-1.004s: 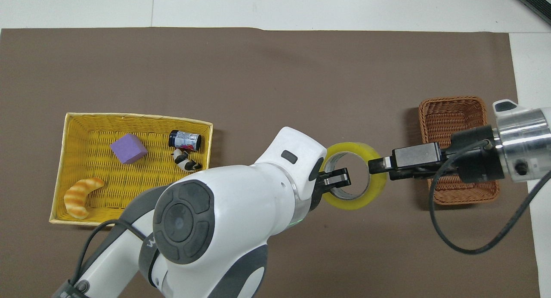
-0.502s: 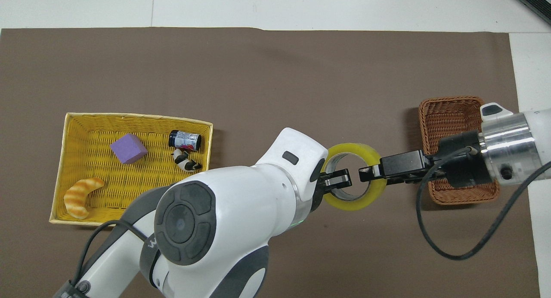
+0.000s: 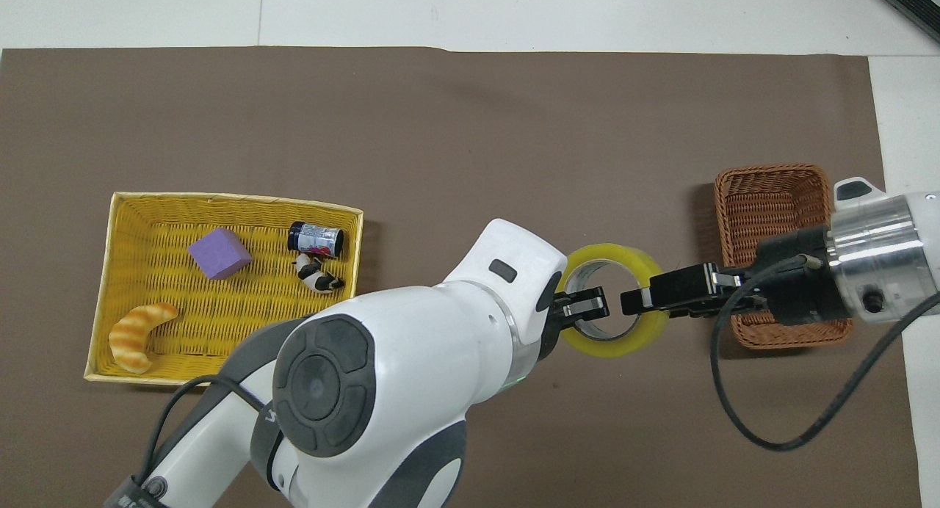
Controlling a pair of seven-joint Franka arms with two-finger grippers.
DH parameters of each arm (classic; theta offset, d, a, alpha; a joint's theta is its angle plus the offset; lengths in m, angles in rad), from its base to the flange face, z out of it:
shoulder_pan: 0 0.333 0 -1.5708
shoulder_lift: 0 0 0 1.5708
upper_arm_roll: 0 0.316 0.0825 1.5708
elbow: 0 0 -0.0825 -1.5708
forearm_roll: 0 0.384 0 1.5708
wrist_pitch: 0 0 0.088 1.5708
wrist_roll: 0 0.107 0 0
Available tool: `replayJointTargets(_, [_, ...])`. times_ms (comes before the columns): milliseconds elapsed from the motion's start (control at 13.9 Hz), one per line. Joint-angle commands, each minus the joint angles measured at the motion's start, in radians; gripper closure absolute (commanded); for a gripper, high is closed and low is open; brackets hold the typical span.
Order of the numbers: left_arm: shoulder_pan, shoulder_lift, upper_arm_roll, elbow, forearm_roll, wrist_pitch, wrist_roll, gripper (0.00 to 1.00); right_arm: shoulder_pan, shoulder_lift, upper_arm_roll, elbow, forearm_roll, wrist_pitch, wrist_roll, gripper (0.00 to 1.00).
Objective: Move tape to another basket
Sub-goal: 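Grasp the tape rim with the right gripper and open the left gripper, then lower the tape into the wicker basket while the left gripper withdraws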
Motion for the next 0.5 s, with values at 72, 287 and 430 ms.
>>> replayJointTargets(72, [0.005,-0.033,0.024,0.004,-0.021,-0.042,-0.003,0.00,-0.004,-0.001,0.004,0.025,-0.031,-0.001,0.044,1.00])
replayJointTargets(287, [0.094,-0.064,0.029,0.007,-0.008,-0.218,0.002,0.00,-0.030,0.001,-0.008,0.045,-0.039,-0.027,0.032,1.00])
replayJointTargets(430, [0.172,-0.067,0.029,0.010,0.020,-0.304,0.022,0.00,-0.101,0.001,-0.013,0.053,-0.039,-0.073,-0.041,1.00])
